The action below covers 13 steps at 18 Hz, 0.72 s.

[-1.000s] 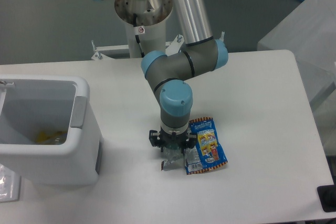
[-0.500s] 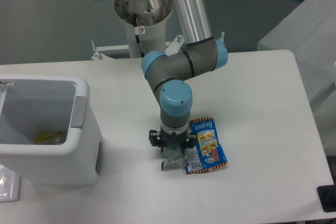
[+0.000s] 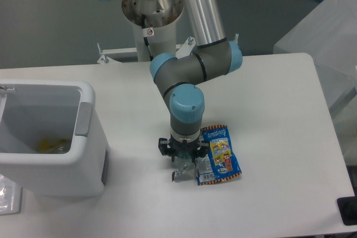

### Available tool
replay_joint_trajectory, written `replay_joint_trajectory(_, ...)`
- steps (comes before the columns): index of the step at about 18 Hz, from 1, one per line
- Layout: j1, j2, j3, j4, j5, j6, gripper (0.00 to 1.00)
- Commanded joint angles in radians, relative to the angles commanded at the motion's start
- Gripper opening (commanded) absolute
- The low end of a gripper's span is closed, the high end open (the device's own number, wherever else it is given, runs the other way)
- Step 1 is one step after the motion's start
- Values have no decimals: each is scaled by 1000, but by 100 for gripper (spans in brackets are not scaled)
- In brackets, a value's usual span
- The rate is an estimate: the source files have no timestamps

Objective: Place the trash in the trash can
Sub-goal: 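Align the gripper around the bottle and close on it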

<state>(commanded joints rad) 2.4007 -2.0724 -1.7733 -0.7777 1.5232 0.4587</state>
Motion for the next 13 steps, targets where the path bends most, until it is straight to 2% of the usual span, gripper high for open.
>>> replay_joint_trajectory(13, 0, 17, -2, -3, 0, 17, 60)
